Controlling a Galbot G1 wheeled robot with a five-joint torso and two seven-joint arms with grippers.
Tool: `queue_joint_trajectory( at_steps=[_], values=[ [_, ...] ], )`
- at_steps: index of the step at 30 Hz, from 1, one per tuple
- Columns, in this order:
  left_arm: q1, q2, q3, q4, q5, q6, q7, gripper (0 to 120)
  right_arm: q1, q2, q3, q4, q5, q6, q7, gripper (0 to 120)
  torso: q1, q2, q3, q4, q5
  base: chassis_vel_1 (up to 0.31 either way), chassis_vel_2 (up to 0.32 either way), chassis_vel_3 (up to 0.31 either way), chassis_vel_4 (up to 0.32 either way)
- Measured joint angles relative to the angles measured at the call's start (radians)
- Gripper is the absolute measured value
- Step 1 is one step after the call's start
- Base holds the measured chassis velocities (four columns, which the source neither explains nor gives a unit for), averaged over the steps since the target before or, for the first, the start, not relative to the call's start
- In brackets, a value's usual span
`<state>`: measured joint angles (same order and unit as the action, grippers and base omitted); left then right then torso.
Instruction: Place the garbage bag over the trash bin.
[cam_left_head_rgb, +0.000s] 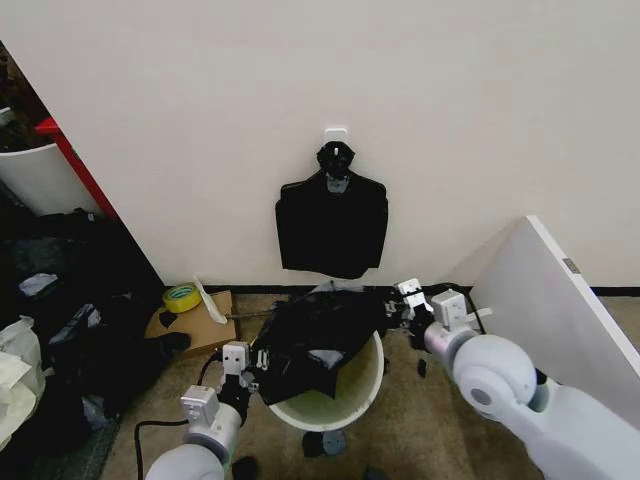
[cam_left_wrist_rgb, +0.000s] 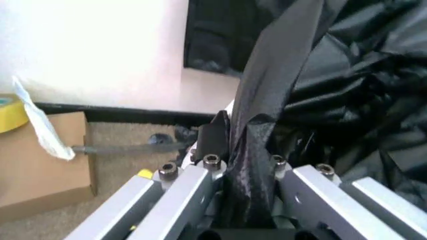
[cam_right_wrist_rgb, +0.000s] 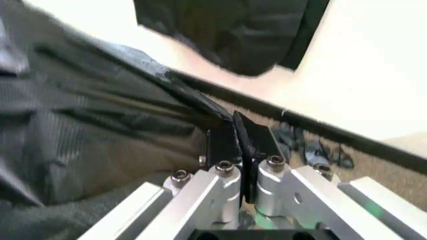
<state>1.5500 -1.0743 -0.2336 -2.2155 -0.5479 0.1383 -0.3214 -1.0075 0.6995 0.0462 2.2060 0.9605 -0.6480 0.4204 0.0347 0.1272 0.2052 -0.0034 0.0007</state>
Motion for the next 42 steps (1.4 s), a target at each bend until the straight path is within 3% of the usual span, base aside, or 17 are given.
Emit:
queue_joint_trajectory(
  at_steps=[10, 15, 17, 19, 23, 27, 32, 42],
  values=[
    [-0.029, -0.014, 0.000, -0.011, -0.062, -0.026, -0.006, 2, -0.051, -0.029, 0.046, -0.018, 0.055, -0.019, -0.108, 0, 0.000, 0.000, 0.000, 0.0000, 0.0001, 0.000, 0.000, 0.000, 0.000],
    [-0.023, -0.011, 0.000, -0.015, -0.071, -0.025, -0.011, 2, -0.057, -0.005, 0.052, -0.019, 0.077, 0.025, -0.110, 0, 0.000, 0.000, 0.000, 0.0002, 0.0001, 0.000, 0.000, 0.000, 0.000],
    [-0.024, -0.009, -0.002, -0.015, -0.069, -0.018, -0.013, 2, -0.058, 0.018, 0.064, -0.006, 0.097, 0.051, -0.041, 8, 0.000, 0.000, 0.000, 0.0002, 0.0001, 0.000, 0.000, 0.000, 0.000],
    [-0.026, -0.011, -0.002, -0.013, -0.066, -0.016, -0.015, 2, -0.060, 0.026, 0.075, -0.001, 0.104, 0.056, -0.022, 11, 0.000, 0.000, 0.000, 0.0003, 0.0002, 0.000, 0.000, 0.000, 0.000],
    [-0.040, -0.018, -0.002, 0.000, -0.067, -0.010, -0.028, 2, -0.102, 0.033, 0.137, 0.015, 0.114, 0.068, 0.006, 29, 0.000, 0.000, 0.000, 0.0002, 0.0000, 0.000, 0.000, 0.000, 0.000],
    [-0.049, -0.019, -0.002, 0.001, -0.073, -0.006, -0.033, 2, -0.139, 0.031, 0.180, 0.027, 0.130, 0.069, 0.007, 38, 0.000, 0.000, 0.000, -0.0001, 0.0000, 0.000, 0.000, 0.000, 0.000],
    [-0.059, -0.014, -0.004, 0.001, -0.098, -0.001, -0.041, 2, -0.220, 0.043, 0.277, 0.040, 0.186, 0.035, 0.005, 63, 0.000, 0.000, 0.000, 0.0000, 0.0000, 0.000, 0.000, 0.000, 0.000],
    [-0.055, -0.010, -0.003, -0.005, -0.101, 0.009, -0.044, 2, -0.298, 0.075, 0.422, 0.063, 0.369, 0.069, -0.081, 95, 0.000, 0.000, 0.000, 0.0002, 0.0000, 0.000, 0.000, 0.000, 0.000]
  ],
)
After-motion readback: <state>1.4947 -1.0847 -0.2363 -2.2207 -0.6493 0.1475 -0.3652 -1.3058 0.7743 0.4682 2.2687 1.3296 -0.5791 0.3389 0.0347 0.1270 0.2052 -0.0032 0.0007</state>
